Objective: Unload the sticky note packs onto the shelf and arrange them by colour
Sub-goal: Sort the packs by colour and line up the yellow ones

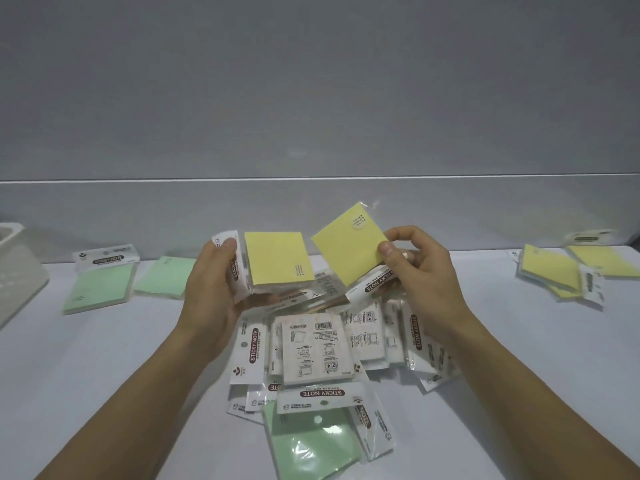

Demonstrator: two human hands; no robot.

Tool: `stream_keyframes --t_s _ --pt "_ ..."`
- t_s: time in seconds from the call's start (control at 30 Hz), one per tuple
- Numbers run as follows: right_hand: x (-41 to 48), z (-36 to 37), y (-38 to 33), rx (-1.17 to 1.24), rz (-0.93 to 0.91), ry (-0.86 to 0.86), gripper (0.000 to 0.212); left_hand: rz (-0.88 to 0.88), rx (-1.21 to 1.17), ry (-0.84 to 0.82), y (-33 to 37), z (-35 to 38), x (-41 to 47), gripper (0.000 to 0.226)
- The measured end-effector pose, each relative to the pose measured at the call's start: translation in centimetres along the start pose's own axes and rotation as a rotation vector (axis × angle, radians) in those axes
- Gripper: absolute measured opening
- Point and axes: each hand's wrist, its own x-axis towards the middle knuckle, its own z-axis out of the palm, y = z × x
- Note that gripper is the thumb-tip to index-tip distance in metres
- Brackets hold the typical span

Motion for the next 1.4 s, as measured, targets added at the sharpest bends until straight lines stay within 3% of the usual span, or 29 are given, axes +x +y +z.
stream_keyframes --t_s 0.1,0.27,0.37,0.63,0.87,1.07,1.2,1.4 --pt "0.2 -0.8 -0.4 0.034 0.038 0.010 0.004 -0.073 -0.051 -0.097 0.5 0.5 -0.3 0.007" --pt "0.8 -3.4 -1.2 0.054 0.097 0.034 0.010 -0.063 0.116 -0.257 1.9 2.4 -0.4 0.033" --pt "-0.3 -6.4 -1.4 0.033 0.103 0.068 0.012 -0.039 0.220 -0.311 2.0 5.2 -0.2 0.030" --pt "-3.9 -20.6 -1.7 -0.157 0.205 0.292 0.011 -0.059 0.329 -0.554 -2.0 17.6 0.0 0.023" --pt "-4.3 -32.2 -1.4 -0.268 0.225 0.423 0.013 -0.035 0.594 -0.714 -6.3 28.5 -1.2 0.021" --pt "-3.7 -36.8 0.4 -0.363 0.265 0.436 0.011 -0.043 0.736 -0.710 -10.6 35.3 -2.5 0.019" --pt "-3.2 -38.0 1.2 -0.724 0.249 0.451 0.012 0.017 0.904 -0.636 -13.5 37.2 -2.5 0.022" --pt "-3.6 -37.9 1.4 -1.176 0.194 0.369 0.027 0.412 1.270 -0.479 -14.5 38.4 -2.9 0.024"
